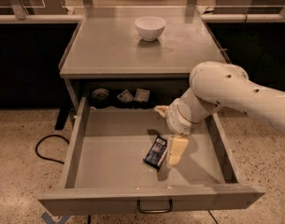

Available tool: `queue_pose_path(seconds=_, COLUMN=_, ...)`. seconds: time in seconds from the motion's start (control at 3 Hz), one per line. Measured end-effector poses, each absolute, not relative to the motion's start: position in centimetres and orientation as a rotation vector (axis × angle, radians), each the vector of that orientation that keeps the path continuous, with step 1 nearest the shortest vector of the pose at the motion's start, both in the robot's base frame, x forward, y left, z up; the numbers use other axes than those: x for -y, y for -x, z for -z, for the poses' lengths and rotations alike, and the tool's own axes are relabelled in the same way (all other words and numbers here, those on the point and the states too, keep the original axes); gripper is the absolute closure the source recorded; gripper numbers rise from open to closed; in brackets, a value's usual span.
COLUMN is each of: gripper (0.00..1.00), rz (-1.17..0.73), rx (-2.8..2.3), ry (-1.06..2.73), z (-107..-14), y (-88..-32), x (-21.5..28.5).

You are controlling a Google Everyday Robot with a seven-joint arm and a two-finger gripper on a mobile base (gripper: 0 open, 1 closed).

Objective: Pick rxbar blueberry from top drawer and place on counter

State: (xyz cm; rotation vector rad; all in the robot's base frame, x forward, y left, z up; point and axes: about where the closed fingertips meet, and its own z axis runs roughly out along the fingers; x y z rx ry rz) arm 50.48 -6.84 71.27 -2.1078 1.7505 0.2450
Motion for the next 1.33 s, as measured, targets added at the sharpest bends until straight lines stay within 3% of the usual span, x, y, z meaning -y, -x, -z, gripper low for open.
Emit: queue_pose_path(seconds=1.33, gripper=0.00, rz=-0.453, rx=-1.771, ry=2.158, z=-64.9, y=-51.0, x=5.8)
